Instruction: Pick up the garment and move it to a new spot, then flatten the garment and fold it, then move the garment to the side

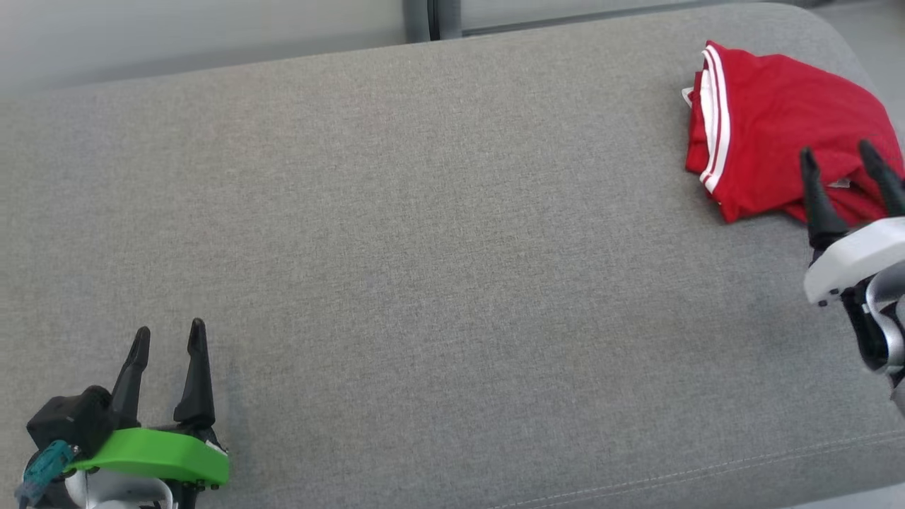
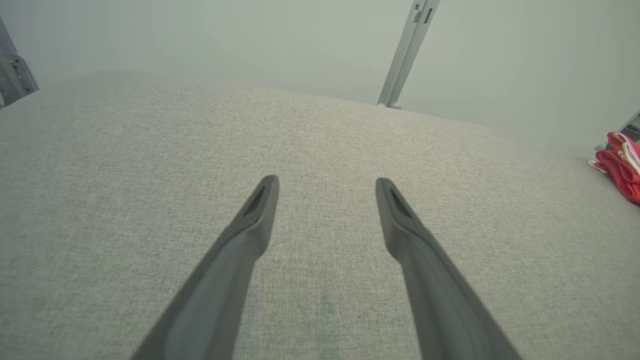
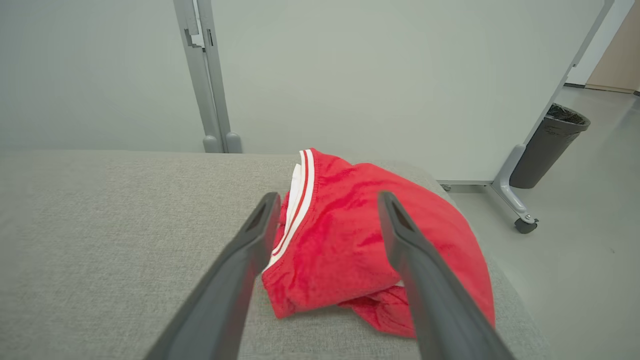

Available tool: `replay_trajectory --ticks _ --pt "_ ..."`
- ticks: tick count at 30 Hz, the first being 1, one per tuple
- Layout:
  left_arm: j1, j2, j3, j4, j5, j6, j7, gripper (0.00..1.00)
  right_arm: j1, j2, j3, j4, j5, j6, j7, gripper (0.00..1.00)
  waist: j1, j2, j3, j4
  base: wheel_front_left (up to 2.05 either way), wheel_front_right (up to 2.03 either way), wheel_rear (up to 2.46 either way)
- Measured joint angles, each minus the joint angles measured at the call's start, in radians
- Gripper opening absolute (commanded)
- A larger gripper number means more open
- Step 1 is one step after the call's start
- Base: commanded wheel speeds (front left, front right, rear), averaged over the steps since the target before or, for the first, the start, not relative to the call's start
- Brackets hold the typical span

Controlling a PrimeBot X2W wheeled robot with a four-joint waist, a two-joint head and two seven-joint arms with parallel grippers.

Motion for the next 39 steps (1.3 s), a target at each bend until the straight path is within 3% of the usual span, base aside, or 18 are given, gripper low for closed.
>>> replay_trajectory --ticks 14,29,30,39 --pt "0.059 0.028 0.003 0.055 0.040 0.023 0.000 1.00 0.178 0.099 0.015 -0.089 -0.090 -0.008 0.000 1.00 0.0000 0.0000 -0.134 0.028 0.00 0.00 0.00" --pt "0.060 0.023 -0.016 0.069 0.071 0.035 -0.001 1.00 0.267 0.166 -0.025 -0.150 -0.179 -0.009 0.000 1.00 0.0000 0.0000 -0.179 0.120 0.00 0.00 0.00" --pt "0.060 0.021 -0.019 0.076 0.073 0.035 0.000 0.00 0.273 0.167 -0.026 -0.144 -0.181 -0.008 0.000 0.00 0.0000 0.0000 -0.180 0.125 0.00 0.00 0.00" --pt "0.093 -0.027 -0.032 0.147 0.057 0.035 0.013 0.00 0.350 0.237 -0.007 -0.094 -0.165 -0.003 0.007 0.00 0.0000 0.0000 -0.181 0.124 0.00 0.00 0.00"
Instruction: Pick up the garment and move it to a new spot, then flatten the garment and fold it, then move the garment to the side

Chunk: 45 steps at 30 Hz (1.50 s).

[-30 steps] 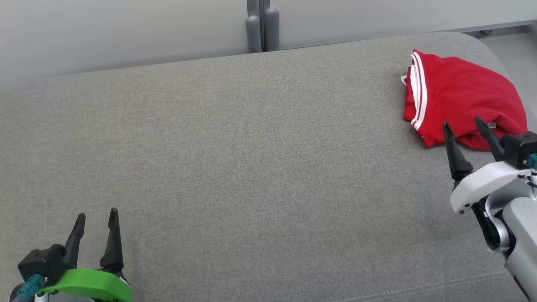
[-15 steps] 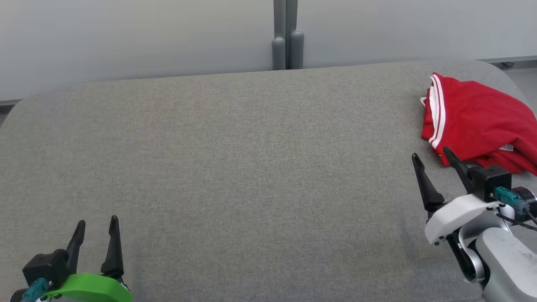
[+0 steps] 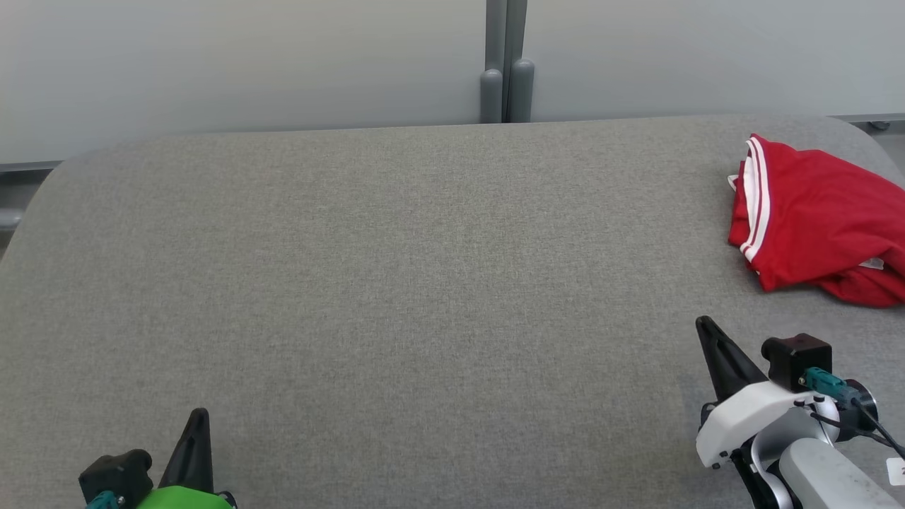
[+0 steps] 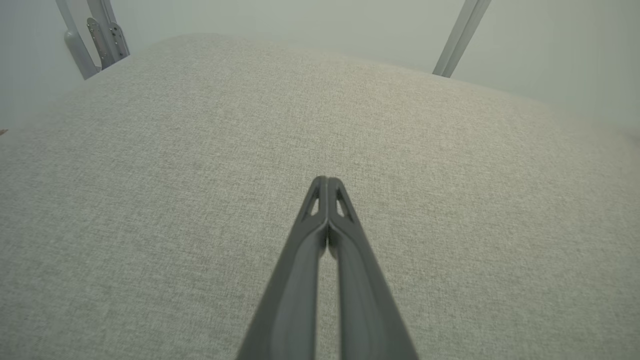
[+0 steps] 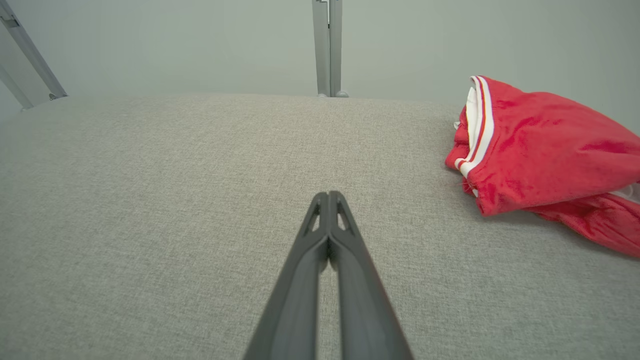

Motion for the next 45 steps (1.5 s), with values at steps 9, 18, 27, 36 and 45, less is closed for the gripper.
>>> replay_trajectory --ticks 9,18,27,36,45 --pt "-0.002 -0.002 0.027 0.004 -0.104 -0.008 0.041 0.00 0.000 0.022 -0.043 -0.007 0.107 0.014 0.026 0.00 0.0000 0.0000 -0.002 -0.010 0.00 0.00 0.00" --pt "-0.024 -0.008 0.043 0.007 -0.197 -0.010 0.078 0.00 0.000 0.050 -0.099 -0.021 0.207 0.029 0.057 0.00 0.0000 0.0000 -0.004 -0.018 0.00 0.00 0.00" --pt "-0.039 -0.014 0.066 0.007 -0.310 -0.027 0.119 0.00 0.000 0.078 -0.159 -0.036 0.319 0.039 0.092 0.00 0.0000 0.0000 -0.006 -0.027 0.00 0.00 0.00" --pt "-0.059 -0.029 0.087 0.005 -0.427 -0.035 0.155 0.00 0.000 0.103 -0.220 -0.049 0.433 0.057 0.124 0.00 0.0000 0.0000 -0.007 -0.036 0.00 0.00 0.00" --pt "-0.065 -0.033 0.100 0.001 -0.525 -0.041 0.182 0.00 0.000 0.124 -0.274 -0.064 0.538 0.069 0.158 0.00 0.0000 0.0000 -0.009 -0.045 0.00 0.00 0.00"
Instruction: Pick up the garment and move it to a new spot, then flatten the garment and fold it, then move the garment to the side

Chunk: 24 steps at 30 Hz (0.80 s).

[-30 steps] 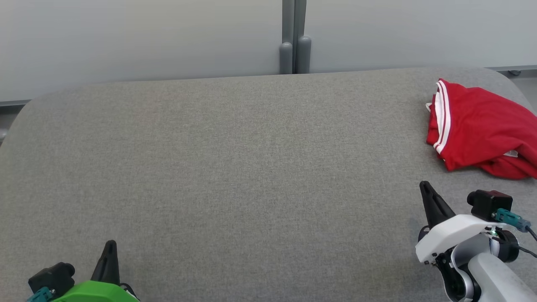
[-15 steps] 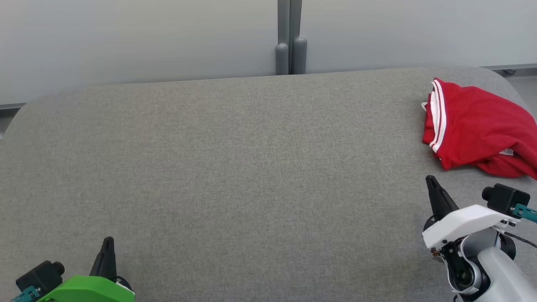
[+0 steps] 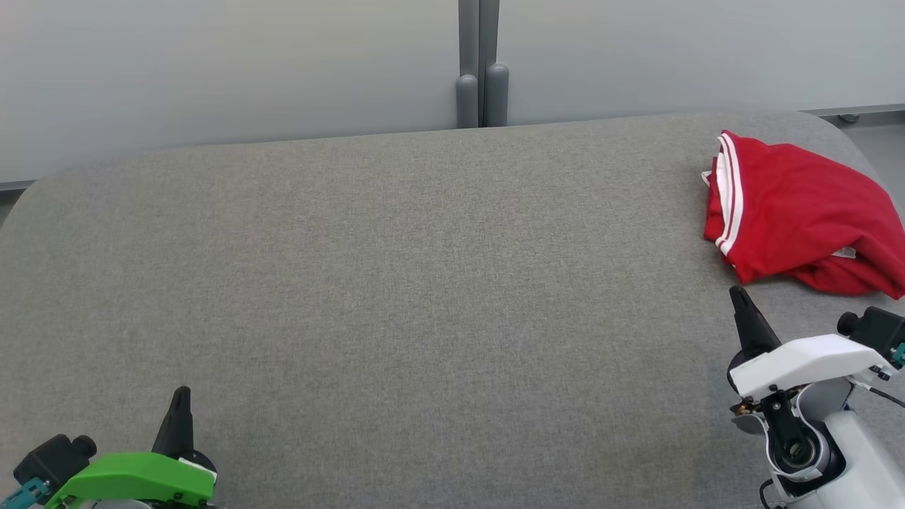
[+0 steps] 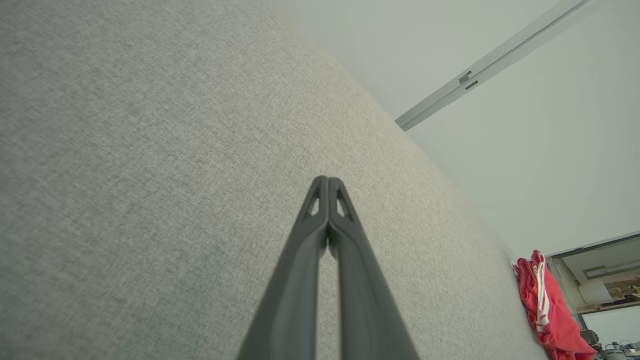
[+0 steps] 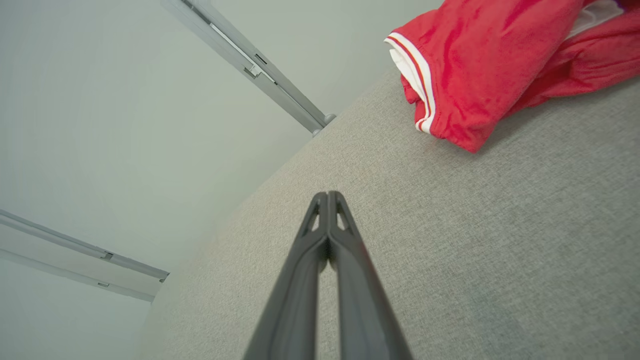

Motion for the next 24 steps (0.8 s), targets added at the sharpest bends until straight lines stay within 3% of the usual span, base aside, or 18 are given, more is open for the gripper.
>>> replay_trajectory --ticks 24 --pt "-0.038 -0.018 0.039 -0.033 -0.280 -0.004 0.080 0.00 0.000 0.068 -0.143 -0.035 0.273 0.036 0.079 0.00 0.0000 0.0000 -0.004 -0.022 0.00 0.00 0.00"
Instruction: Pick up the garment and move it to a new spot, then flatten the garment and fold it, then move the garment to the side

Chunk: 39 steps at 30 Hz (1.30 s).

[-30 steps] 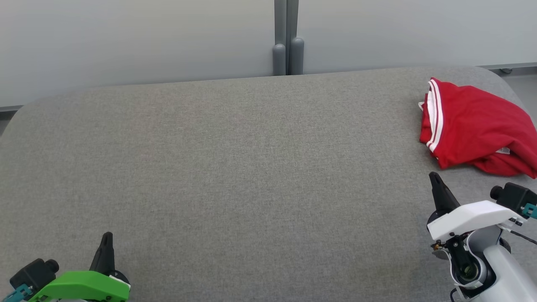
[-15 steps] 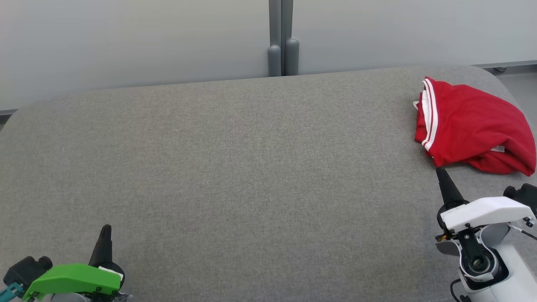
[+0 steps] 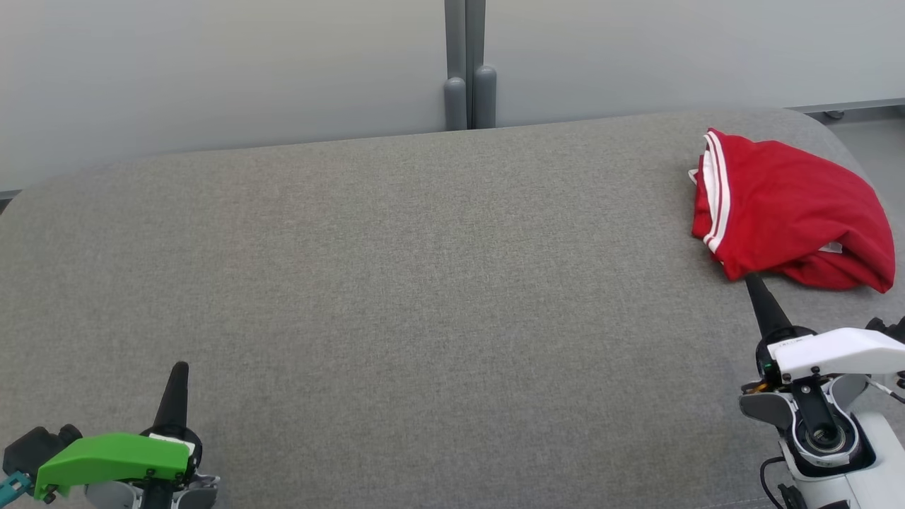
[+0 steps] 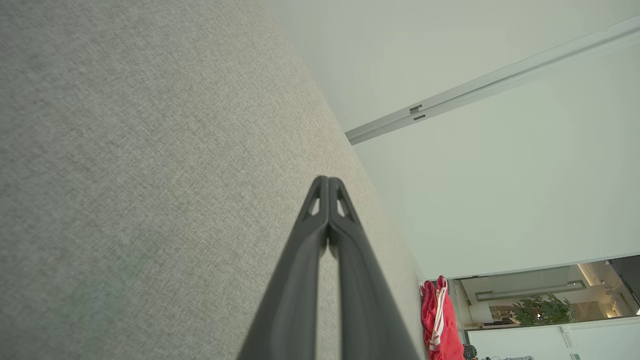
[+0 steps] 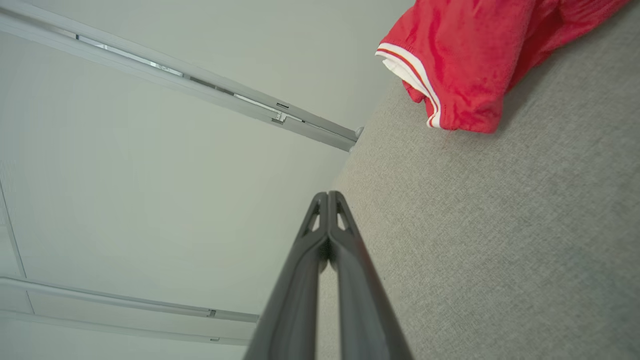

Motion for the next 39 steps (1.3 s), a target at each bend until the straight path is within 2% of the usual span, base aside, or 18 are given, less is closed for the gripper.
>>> replay_trajectory --ticks 31,39 --pt "-0.038 -0.022 0.054 -0.051 -0.336 -0.008 0.095 0.00 0.008 0.085 -0.178 -0.043 0.341 0.049 0.098 0.00 0.0000 0.0000 -0.005 -0.027 0.00 0.00 0.00" --pt "-0.038 -0.024 0.054 -0.062 -0.357 -0.008 0.095 0.00 0.008 0.087 -0.183 -0.045 0.345 0.049 0.098 0.00 0.0000 0.0000 -0.004 -0.028 0.00 0.00 0.00"
